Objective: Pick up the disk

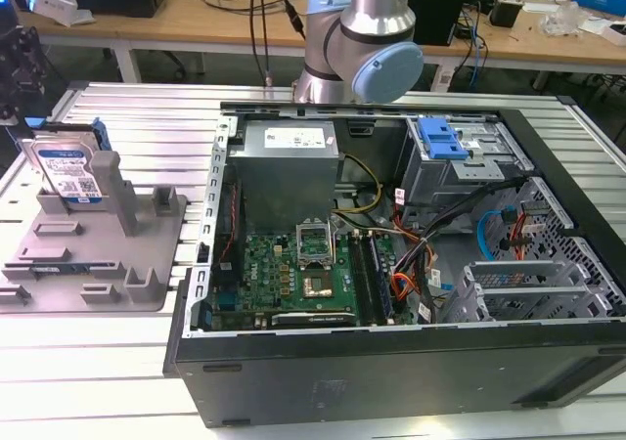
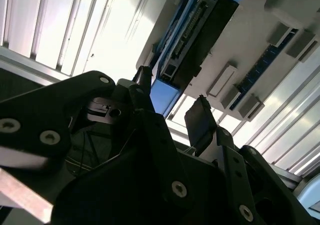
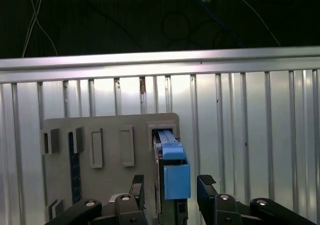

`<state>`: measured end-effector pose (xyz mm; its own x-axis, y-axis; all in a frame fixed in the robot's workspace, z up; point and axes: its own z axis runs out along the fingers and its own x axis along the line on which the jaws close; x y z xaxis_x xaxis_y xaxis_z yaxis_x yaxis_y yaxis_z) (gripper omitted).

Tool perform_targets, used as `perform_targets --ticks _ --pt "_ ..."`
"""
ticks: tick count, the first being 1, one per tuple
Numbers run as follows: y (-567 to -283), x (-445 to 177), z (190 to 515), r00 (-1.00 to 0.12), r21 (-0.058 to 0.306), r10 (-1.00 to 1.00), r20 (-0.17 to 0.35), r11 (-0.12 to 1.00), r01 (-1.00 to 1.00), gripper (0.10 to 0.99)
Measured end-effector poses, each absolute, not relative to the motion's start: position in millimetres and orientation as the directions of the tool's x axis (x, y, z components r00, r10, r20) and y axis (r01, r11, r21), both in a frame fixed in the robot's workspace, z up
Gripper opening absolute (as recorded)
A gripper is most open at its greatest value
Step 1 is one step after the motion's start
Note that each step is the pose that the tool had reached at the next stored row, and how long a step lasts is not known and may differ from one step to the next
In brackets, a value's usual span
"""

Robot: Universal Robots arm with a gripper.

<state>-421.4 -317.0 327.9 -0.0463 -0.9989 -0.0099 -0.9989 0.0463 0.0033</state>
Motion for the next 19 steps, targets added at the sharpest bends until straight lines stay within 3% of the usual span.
perform_targets --ticks 19 --pt "-315.0 -422.8 303.0 -0.046 0.003 -0.999 -0.008 0.046 -0.999 0.541"
